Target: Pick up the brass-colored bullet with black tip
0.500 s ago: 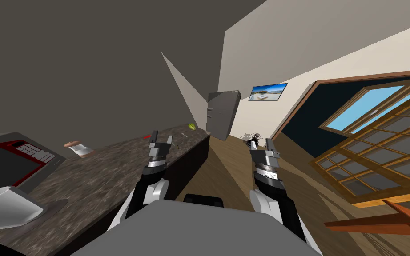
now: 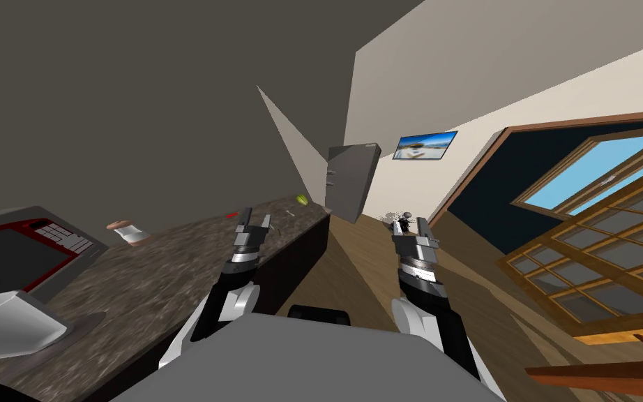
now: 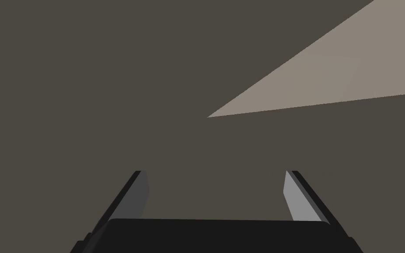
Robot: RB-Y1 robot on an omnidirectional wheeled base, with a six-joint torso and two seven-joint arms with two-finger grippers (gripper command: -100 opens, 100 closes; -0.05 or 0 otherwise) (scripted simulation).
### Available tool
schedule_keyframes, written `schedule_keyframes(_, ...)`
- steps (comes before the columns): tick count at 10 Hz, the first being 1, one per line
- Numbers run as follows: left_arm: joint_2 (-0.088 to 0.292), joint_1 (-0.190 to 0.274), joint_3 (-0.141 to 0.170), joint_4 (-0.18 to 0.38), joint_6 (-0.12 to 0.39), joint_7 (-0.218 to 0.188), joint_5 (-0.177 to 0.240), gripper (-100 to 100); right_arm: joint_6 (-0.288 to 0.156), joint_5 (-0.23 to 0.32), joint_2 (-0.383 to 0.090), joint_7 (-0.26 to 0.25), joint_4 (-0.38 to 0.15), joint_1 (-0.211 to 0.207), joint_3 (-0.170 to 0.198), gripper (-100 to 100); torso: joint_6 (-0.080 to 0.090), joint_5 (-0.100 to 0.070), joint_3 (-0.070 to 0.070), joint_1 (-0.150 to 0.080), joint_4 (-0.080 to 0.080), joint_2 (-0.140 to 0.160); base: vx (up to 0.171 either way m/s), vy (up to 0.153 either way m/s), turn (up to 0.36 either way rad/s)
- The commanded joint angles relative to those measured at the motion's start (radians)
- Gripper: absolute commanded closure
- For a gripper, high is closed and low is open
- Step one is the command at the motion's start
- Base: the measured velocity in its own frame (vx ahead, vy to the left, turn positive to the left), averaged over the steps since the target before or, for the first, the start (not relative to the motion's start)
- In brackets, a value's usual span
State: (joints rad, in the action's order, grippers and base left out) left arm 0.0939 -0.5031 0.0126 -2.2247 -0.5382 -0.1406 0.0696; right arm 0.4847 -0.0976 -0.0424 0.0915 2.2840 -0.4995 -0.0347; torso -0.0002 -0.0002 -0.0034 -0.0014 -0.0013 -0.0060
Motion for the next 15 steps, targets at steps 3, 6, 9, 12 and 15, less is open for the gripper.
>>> schedule_keyframes(3,0.043,-0.006,0.013,0.048,-0.004,-0.059,0.073,-100,0.0,0.0,0.0,0.0,0.0,0.0,0.0,0,0.0,0.0,-0.001,-0.002,0.0,-0.001,0.1,-0.055,0.067)
schedule_keyframes(6,0.064,-0.006,0.027,0.092,-0.006,-0.11,0.14,-100,0.0,0.0,0.0,0.0,0.0,0.0,0.0,0,0.0,0.0,-0.001,-0.001,0.0,-0.001,0.097,-0.042,0.08)
schedule_keyframes(9,0.083,-0.005,0.042,0.141,-0.008,-0.169,0.217,-100,0.0,0.0,0.0,0.0,0.0,0.0,0.0,0,0.0,0.0,-0.001,-0.002,0.0,-0.001,0.103,-0.052,0.091)
schedule_keyframes(12,0.098,-0.005,0.06,0.198,-0.01,-0.235,0.303,-100,0.0,0.0,0.0,0.0,0.0,0.0,0.0,0,0.0,-0.001,-0.002,-0.002,-0.001,-0.004,0.141,-0.071,0.098)
schedule_keyframes(15,0.102,-0.004,0.079,0.262,-0.012,-0.307,0.393,-100,0.0,0.0,0.0,0.0,0.0,0.0,0.0,0,0.0,-0.001,-0.003,-0.002,-0.001,-0.004,0.141,-0.075,0.107)
